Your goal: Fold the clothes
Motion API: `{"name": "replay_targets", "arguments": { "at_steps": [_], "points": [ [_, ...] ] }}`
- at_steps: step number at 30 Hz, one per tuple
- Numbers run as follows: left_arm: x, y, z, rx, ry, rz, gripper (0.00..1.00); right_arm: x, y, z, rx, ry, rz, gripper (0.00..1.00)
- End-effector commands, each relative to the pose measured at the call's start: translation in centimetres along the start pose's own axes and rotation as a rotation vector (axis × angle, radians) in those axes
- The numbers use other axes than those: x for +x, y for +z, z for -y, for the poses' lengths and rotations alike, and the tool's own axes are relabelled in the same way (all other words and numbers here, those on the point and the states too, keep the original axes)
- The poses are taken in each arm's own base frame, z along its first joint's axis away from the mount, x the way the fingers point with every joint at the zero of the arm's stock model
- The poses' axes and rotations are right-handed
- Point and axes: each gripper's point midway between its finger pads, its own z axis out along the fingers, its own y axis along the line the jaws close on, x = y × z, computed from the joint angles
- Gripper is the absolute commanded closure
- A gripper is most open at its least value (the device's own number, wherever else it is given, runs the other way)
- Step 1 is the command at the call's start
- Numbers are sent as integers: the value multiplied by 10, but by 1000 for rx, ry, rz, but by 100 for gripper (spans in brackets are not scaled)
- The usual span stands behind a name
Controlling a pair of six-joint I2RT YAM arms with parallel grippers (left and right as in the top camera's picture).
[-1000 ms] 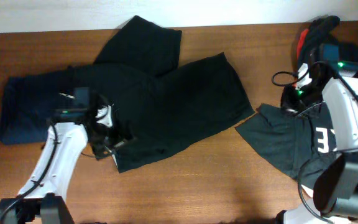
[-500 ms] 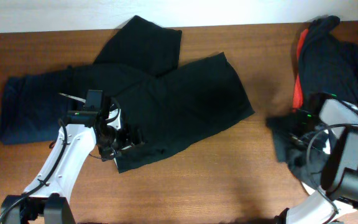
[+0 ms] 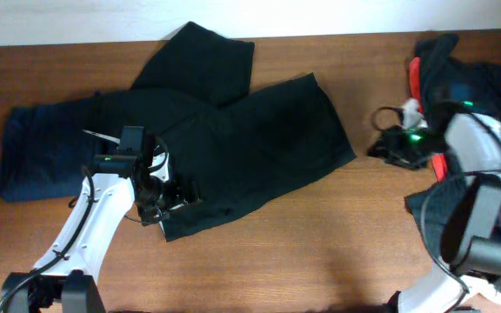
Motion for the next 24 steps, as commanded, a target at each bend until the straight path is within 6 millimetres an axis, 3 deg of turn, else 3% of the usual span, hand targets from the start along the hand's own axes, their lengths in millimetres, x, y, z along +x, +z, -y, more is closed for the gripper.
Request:
{"name": "replay_targets", "arguments": {
  "at_steps": [1,4,5,6,8,10,11,13,14,15,17,21,24],
  "points": [
    [2,1,-1,-4,12,-5,1,1,41,-21,79,-40,-49,40],
    [2,1,-1,-4,12,-5,1,3,80,-26,166,46,-70,43],
    [2,1,-1,-4,12,-5,1,3,88,-25,171,84,-72,61],
    [2,1,-1,-4,12,-5,1,3,92,-22,179,122,-70,96],
    [4,1,-2,-8,8,-15,1,0,75,3,283,191,-48,96],
    [8,2,-3,-12,3,-26,1,-1,22,46,459,273,-14,96],
    [13,5,-5,-10,-7,-46,1,2,-2,58,477,319,-1,96],
    [31,16,-6,-6,-35,-103,1,17,-23,68,473,374,-29,96],
    [38,25,-11,-16,-73,-114,1,30,-27,69,482,393,-79,96],
    [34,34,-13,-5,-125,-84,1,50,-28,67,494,409,-156,96],
    [18,45,-11,33,-144,-5,1,64,-27,64,504,417,-212,96],
    [2,53,-6,80,-131,79,1,67,-28,63,506,415,-224,96],
    [8,68,6,100,-127,81,9,67,-28,63,506,414,-224,96]
  ]
}}
